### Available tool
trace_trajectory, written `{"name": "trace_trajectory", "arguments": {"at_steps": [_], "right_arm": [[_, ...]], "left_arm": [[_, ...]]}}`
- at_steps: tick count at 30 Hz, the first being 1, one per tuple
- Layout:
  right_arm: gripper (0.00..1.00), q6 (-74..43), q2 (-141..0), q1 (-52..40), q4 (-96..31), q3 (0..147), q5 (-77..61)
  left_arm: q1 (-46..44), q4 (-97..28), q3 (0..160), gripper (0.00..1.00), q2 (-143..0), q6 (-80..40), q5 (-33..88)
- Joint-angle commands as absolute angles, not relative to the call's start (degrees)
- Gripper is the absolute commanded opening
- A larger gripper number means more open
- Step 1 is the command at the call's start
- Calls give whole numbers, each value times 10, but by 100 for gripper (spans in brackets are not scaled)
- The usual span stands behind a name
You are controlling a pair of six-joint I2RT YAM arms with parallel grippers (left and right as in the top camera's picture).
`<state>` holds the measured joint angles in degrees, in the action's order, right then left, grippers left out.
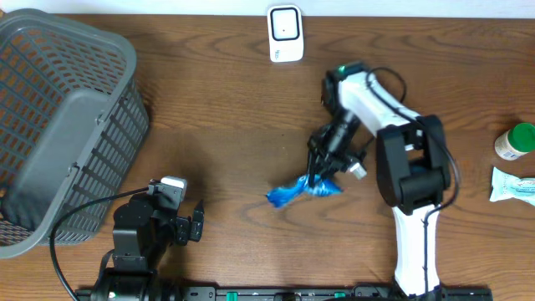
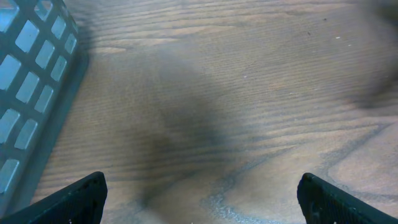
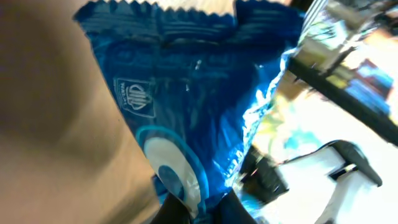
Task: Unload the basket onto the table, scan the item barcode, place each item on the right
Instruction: 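Grasp the Oreo pack by its end with the right gripper and lift, then carry the Oreo pack up toward the white scanner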
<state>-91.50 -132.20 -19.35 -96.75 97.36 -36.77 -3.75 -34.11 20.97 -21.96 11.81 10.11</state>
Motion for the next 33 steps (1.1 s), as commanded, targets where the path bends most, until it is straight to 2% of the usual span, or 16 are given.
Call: {"name": "trace_trajectory", "arguments": {"at_steps": [1, 8, 12, 20, 27, 33], "right_arm": [[2, -860, -1333, -230, -975, 904, -409], [1, -775, -1333, -233, -976, 835, -445], [2, -761, -1333, -222, -975, 835, -442], [2, -633, -1333, -208, -976, 835, -498], [2, -595, -1333, -193, -976, 835, -532], [2, -406, -1333, -190, -975, 835, -688]], "left_arm": [[-36, -341, 207, 98, -216, 113, 98], [-36, -341, 207, 98, -216, 113, 98], [-36, -341, 207, 98, -216, 113, 98], [-36, -341, 207, 98, -216, 113, 98], [-36, -341, 207, 98, -216, 113, 98], [-36, -341, 207, 98, -216, 113, 98]]}}
